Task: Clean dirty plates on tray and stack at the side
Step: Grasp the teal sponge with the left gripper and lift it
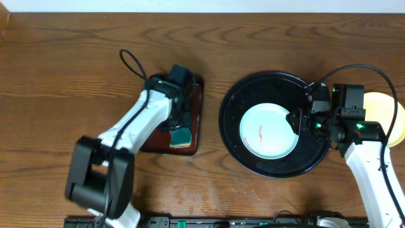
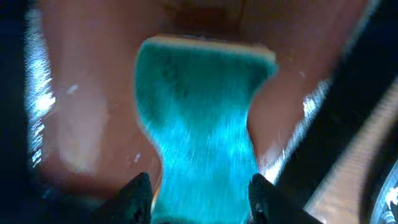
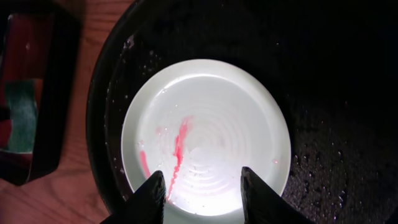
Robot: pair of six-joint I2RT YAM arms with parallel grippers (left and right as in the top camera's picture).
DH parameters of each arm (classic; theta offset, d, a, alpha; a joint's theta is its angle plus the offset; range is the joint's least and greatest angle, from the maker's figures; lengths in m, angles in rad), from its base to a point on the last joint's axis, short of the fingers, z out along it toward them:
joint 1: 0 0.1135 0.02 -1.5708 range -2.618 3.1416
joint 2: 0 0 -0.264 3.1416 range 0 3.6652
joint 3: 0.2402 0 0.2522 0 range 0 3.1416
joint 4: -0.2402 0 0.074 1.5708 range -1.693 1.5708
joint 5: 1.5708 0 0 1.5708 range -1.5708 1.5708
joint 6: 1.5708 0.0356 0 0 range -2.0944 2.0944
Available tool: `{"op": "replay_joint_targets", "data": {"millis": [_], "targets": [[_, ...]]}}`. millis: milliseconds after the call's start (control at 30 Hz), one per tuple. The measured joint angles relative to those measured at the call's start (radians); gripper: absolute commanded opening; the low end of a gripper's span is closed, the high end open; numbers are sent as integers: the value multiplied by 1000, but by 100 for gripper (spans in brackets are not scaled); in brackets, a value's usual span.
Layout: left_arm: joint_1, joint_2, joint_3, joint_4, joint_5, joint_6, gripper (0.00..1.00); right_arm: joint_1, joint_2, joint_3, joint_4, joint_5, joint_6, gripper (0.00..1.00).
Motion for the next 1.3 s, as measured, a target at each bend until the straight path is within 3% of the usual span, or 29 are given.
{"op": "replay_joint_targets", "data": {"millis": [167, 267, 467, 867, 1067, 1300], "targets": [[0, 114, 0, 73, 3, -7, 15, 0, 0, 0, -16, 0, -2, 35], [1, 129, 0, 90, 3, -6, 8, 0, 0, 0, -33, 0, -2, 34], [1, 129, 10, 97, 3, 21, 7, 0, 0, 0, -62, 46, 7, 26], [1, 49, 51, -6, 16, 75, 8, -142, 10, 0, -61, 169, 88, 31], [0, 48, 51, -5, 40, 124, 8, -180, 129, 0, -61, 154, 96, 36], [-8, 48, 135, -91, 41, 163, 7, -172, 318, 0, 0, 61, 37, 33]]}}
